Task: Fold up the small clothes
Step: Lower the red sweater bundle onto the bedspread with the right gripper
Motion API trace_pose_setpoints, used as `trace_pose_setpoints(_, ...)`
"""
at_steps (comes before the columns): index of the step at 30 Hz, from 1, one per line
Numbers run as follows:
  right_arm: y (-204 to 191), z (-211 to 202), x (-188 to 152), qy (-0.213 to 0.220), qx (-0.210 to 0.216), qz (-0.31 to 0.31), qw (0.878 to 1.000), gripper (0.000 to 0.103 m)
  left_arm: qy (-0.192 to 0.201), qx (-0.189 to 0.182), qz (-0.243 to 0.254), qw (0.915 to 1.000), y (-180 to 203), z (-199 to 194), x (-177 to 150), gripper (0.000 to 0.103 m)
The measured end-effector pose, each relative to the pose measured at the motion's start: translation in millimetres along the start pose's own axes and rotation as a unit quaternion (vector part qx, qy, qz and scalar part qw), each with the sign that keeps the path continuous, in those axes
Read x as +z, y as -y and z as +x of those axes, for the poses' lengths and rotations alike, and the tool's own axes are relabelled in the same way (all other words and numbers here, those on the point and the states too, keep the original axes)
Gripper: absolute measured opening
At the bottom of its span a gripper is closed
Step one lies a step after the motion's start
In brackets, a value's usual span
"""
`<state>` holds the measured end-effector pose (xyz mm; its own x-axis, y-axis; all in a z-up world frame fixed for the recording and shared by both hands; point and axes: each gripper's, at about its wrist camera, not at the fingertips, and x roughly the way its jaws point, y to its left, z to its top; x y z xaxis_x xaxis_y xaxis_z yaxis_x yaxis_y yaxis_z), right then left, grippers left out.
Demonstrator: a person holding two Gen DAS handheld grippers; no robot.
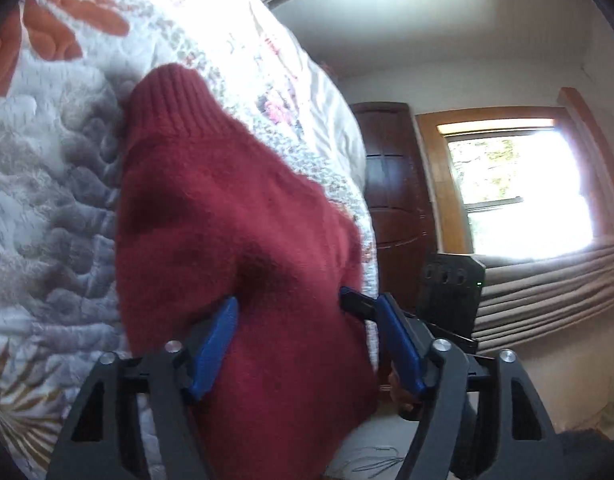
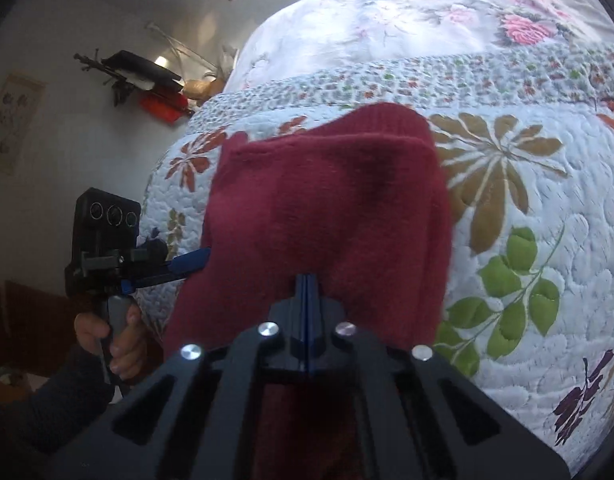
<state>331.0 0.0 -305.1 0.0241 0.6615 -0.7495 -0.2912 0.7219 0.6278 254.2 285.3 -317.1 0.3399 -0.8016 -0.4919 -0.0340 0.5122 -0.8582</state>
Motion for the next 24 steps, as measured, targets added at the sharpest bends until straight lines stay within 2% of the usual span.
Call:
trace_pose_setpoints(2,2,-6,0,-0.001,-0.001,0.006,1.0,0.0,-0.001,0.007,0.003,1.0,6,1,-1,0.061)
trace_pose_setpoints(3,-8,-14,-2,0.003,-0.009,-0.011,1.0,0.001,0.002,0.007,0.006,1.0,14,-4,-2,0.065)
trace_pose_setpoints(4,-18,-24,-5,0.008,-0.007,-0.024,1.0,0.006,0.01,-0.001,0.009,0.9999,24,-10,-5,0.068)
trace_pose_setpoints(5,-27,-35,-11,0.014,0.003,-0.032,0.999,0.012,0.018,-0.013,0.015,0.9996,34,-18,-9,0.073)
trace_pose_setpoints(9,-45,-58,-45,0.01,0.053,-0.045,0.998,0.016,0.029,-0.042,0.037,0.998,55,-46,-41,0.078)
trace_pose_setpoints(11,-37,-43,-60,-0.014,0.041,-0.039,0.998,0.017,0.009,-0.029,0.03,0.9991,46,-39,-58,0.078)
trace_pose_setpoints(13,-19,-26,-70,-0.021,0.001,-0.03,0.999,0.0,-0.001,-0.02,0.009,0.9998,30,-24,-66,0.074)
trace_pose_setpoints(14,-8,-20,-73,-0.02,-0.008,-0.024,0.999,0.0,-0.002,-0.022,0.005,0.9997,21,-18,-67,0.071)
trace_pose_setpoints(16,5,-19,-77,-0.017,0.0,0.003,1.0,0.0,-0.004,-0.022,-0.002,0.9997,12,-8,-64,0.067)
trace_pose_setpoints(18,-2,-26,-80,-0.013,-0.011,-0.003,1.0,0.0,-0.002,-0.015,-0.005,0.9999,17,-8,-61,0.067)
trace_pose_setpoints(20,-11,-39,-84,-0.002,-0.011,-0.005,1.0,0.001,0.001,-0.024,0.009,0.9997,35,-17,-63,0.069)
trace_pose_setpoints(21,-17,-47,-88,0.008,-0.007,-0.007,1.0,0.007,0.001,-0.035,0.02,0.9992,42,-25,-69,0.071)
trace_pose_setpoints(24,-35,-61,-103,0.023,0.019,-0.012,0.999,0.011,-0.009,-0.052,0.049,0.9974,55,-42,-91,0.073)
